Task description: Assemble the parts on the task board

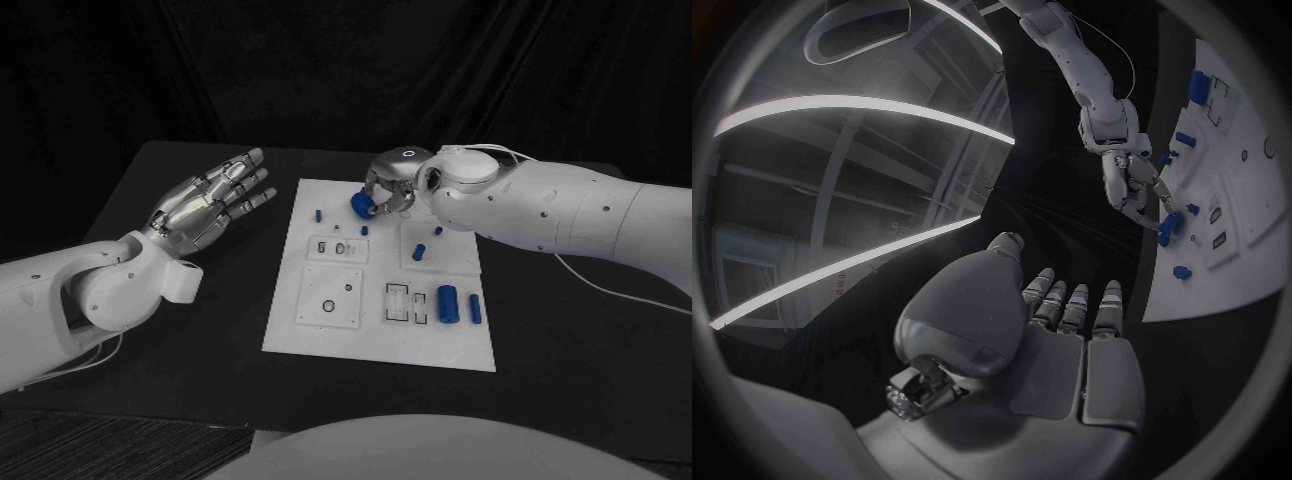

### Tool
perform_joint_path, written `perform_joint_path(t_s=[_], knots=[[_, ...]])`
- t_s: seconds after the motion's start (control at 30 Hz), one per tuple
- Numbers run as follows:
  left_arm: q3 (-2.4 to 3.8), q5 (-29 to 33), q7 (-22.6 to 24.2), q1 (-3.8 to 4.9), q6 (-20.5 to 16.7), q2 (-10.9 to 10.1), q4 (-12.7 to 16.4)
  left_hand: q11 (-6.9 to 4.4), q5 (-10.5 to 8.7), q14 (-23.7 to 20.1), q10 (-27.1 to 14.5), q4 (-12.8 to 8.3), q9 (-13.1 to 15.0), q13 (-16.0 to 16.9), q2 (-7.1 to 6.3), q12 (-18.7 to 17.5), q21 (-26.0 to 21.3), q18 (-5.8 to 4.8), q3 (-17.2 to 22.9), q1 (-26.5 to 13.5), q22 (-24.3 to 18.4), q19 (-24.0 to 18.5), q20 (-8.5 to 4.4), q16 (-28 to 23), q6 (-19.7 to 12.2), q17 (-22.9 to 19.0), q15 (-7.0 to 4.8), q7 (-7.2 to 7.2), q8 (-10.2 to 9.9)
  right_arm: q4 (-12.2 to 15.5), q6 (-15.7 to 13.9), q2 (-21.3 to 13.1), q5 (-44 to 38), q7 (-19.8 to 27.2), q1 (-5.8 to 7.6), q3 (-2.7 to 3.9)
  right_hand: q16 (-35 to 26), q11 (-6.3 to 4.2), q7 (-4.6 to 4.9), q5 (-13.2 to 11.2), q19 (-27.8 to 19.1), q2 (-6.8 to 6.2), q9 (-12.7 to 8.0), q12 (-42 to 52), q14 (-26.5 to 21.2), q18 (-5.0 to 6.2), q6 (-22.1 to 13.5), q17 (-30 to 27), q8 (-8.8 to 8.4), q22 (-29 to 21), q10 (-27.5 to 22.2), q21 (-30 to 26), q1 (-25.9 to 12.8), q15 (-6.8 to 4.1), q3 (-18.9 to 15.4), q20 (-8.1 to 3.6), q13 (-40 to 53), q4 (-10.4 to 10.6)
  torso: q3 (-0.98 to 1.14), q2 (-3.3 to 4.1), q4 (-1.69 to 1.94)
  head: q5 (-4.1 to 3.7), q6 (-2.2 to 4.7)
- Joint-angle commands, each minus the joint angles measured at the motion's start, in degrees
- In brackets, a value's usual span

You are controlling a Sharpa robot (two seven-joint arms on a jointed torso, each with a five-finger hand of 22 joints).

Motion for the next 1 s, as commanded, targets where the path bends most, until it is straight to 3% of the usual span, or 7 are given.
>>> perform_joint_path(t_s=[0.03,0.53,0.8,1.0], knots=[[0.05,-0.1,0.5,-0.09,0.9,0.0,0.0,0.54,0.71,0.1,0.0,-0.2,0.8,0.4,-0.13,1.5,0.6,-0.07,3.2,0.7,0.1,0.2,0.09,0.6,0.4,0.1,0.93,-0.07,0.7,0.1,-2.0,0.3,0.1,0.7,-0.38,-0.11,1.1,0.76,-0.32,-0.1,0.3,2.26,1.4,1.0,5.9,0.26,0.3,15.1,1.82,10.6,5.6,-0.8,1.8,0.03,1.8,0.04,15.1,-0.9,-0.01,-0.01,-0.04,0.02,0.0],[0.05,-0.1,0.2,-0.1,1.0,0.2,-0.1,0.54,0.71,0.1,0.0,-0.2,0.8,0.4,-0.13,1.5,0.6,-0.07,3.2,0.7,0.1,0.2,0.09,0.6,0.4,0.1,0.93,-0.07,0.7,0.2,-2.7,1.2,0.1,1.0,-0.39,-0.11,1.1,0.64,-0.44,-0.9,0.2,2.37,1.2,1.0,5.9,0.35,-2.3,15.1,0.33,10.6,5.6,-1.1,1.2,0.12,1.9,0.28,15.1,-1.3,0.01,-0.03,-0.06,-0.04,0.0],[0.05,-0.1,0.1,-0.1,1.0,0.1,-0.1,0.56,0.81,0.1,0.0,-0.3,0.8,0.4,-0.11,1.6,0.6,-0.07,3.3,0.8,0.1,0.2,0.1,0.6,0.5,0.1,0.92,0.0,0.7,0.3,-3.2,1.2,0.1,1.2,-0.39,-0.11,1.1,0.16,-0.95,-1.0,-0.6,2.34,-0.5,1.0,5.9,0.68,-8.3,15.1,-2.98,10.1,5.6,-2.6,0.9,0.07,2.5,0.26,15.1,-2.4,-0.01,-0.02,-0.03,-0.04,0.0],[0.05,-0.1,-0.1,-0.11,1.2,0.3,-0.2,0.56,0.81,0.1,0.0,-0.3,0.8,0.4,-0.11,1.6,0.6,-0.07,3.3,0.8,0.1,0.2,0.1,0.6,0.5,0.1,0.92,0.0,0.7,0.4,-3.4,1.0,0.1,1.3,-0.39,-0.11,1.1,0.03,-1.09,-1.2,-0.7,2.35,-1.0,1.0,5.9,0.74,-9.8,15.1,-3.63,10.0,5.6,-2.9,0.8,0.05,2.6,0.25,15.1,-2.7,0.01,-0.04,-0.01,-0.15,0.0]])
